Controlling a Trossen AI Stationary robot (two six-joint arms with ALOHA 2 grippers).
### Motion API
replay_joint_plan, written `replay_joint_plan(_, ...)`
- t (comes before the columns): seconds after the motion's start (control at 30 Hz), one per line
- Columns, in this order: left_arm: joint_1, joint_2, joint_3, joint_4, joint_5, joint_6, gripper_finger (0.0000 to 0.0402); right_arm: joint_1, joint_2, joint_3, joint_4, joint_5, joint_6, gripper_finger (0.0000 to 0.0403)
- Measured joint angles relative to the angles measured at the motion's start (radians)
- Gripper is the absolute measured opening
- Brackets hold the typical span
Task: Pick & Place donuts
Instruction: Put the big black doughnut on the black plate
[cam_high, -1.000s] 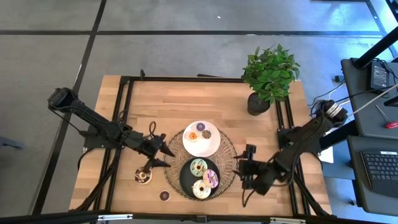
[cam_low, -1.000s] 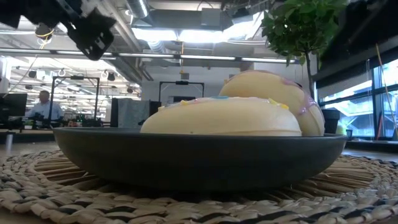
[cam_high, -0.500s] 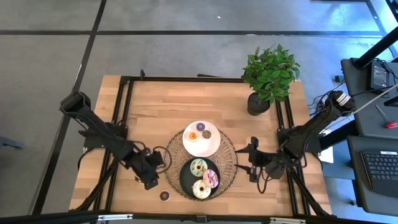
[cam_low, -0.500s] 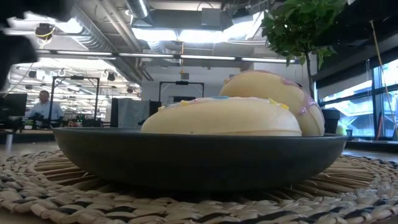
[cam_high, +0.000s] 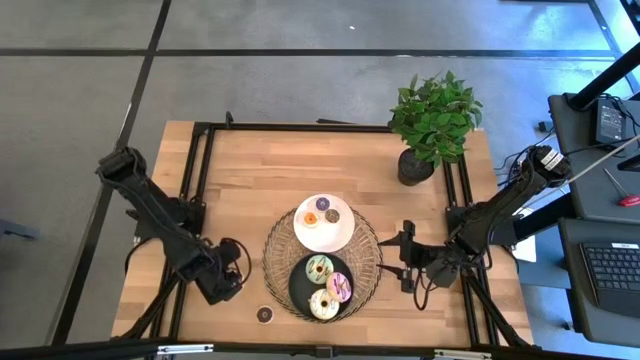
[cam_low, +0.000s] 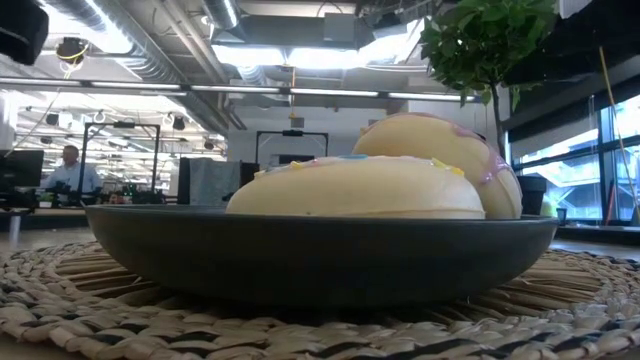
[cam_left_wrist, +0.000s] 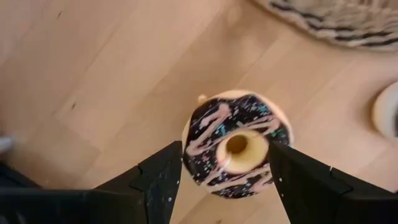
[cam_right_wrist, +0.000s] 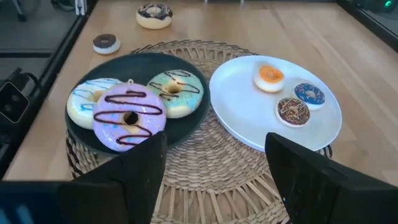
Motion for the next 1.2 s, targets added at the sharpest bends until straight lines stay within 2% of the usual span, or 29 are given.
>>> replay_joint_plan(0.3, -0.014, 0.077, 0.0, 0.009, -0.003, -0.031, 0.0231, -0.013, 0.0, 0.0, 0.0, -0.001, 0.002, 0.0273)
replay_joint_plan(0.5, -0.014, 0.16, 0.0, 0.008, 0.071, -0.051, 0.0231, -0.025, 0.0, 0.0, -0.001, -0.002, 0.003, 0.0273)
replay_joint_plan(0.67, -0.014, 0.208, 0.0, 0.022, 0.09, -0.065, 0.0231, -0.028, 0.0, 0.0, -0.001, -0.002, 0.004, 0.0273)
replay_joint_plan(1.03, -0.012, 0.219, 0.0, 0.023, 0.097, -0.006, 0.023, -0.028, 0.0, 0.0, -0.002, -0.002, 0.003, 0.0273)
replay_joint_plan(1.2, -0.012, 0.219, 0.011, 0.02, 0.087, 0.015, 0.0215, -0.028, 0.0, 0.0, -0.002, -0.002, 0.003, 0.0273)
